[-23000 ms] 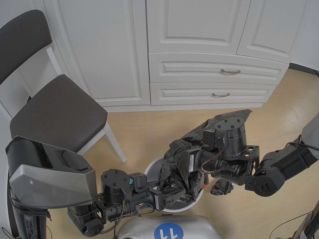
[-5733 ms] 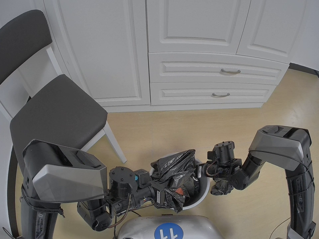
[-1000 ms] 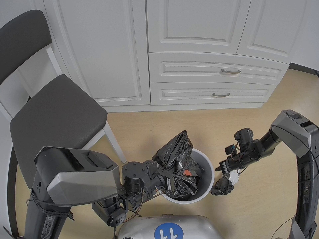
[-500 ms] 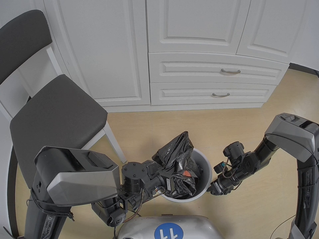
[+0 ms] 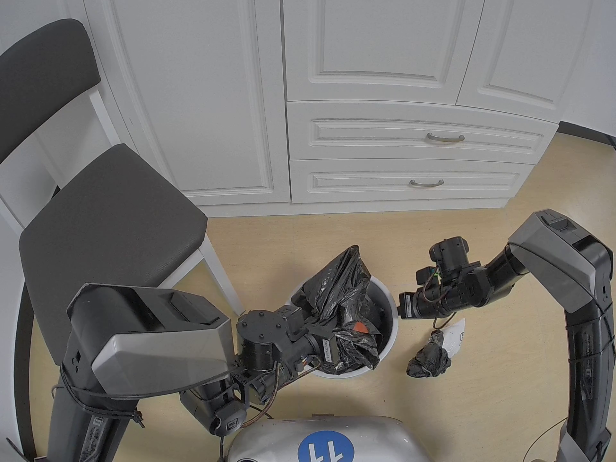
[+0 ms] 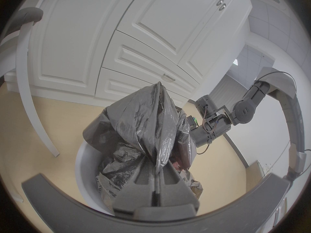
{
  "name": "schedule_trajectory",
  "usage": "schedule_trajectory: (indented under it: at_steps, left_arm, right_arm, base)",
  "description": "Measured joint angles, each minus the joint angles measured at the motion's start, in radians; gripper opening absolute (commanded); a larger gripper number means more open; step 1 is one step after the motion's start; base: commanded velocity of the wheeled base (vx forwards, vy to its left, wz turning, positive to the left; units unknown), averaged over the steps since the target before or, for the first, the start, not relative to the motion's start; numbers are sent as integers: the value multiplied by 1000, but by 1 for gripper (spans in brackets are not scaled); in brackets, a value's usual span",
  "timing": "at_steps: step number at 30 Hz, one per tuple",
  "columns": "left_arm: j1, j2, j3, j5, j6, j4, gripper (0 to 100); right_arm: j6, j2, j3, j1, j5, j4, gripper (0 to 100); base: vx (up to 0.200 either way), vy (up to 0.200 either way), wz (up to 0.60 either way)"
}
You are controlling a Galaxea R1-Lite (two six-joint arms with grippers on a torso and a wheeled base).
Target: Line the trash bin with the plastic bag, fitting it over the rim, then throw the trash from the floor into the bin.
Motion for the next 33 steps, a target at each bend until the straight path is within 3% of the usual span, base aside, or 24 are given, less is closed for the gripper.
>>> schedule_trajectory:
  at_steps: [5, 14, 19, 26, 29, 33]
  left_arm:
    - [-3, 7, -34, 47, -6, 3, 0]
    - [-12, 1, -54, 46, 26, 101, 0]
    - [-16, -35, -102, 41, 63, 270, 0]
    - [-31, -93, -273, 40, 91, 620, 0]
    - [-41, -115, -360, 40, 131, 753, 0]
    - [-49, -133, -477, 42, 233, 966, 0]
  right_arm:
    - [112, 35, -100, -15, -14, -6, 0]
    - [97, 71, -141, -40, -70, -21, 0]
    - [5, 42, -107, -53, -155, -69, 0]
    - [-140, -43, 3, -83, -185, -123, 0]
    - [-230, -82, 55, -109, -171, -140, 0]
    - [-389, -121, 122, -151, -96, -164, 0]
  base:
    - [0, 0, 0]
    - [0, 0, 0]
    - [0, 0, 0]
    - [0, 0, 0]
    - [0, 0, 0]
    - [0, 0, 0]
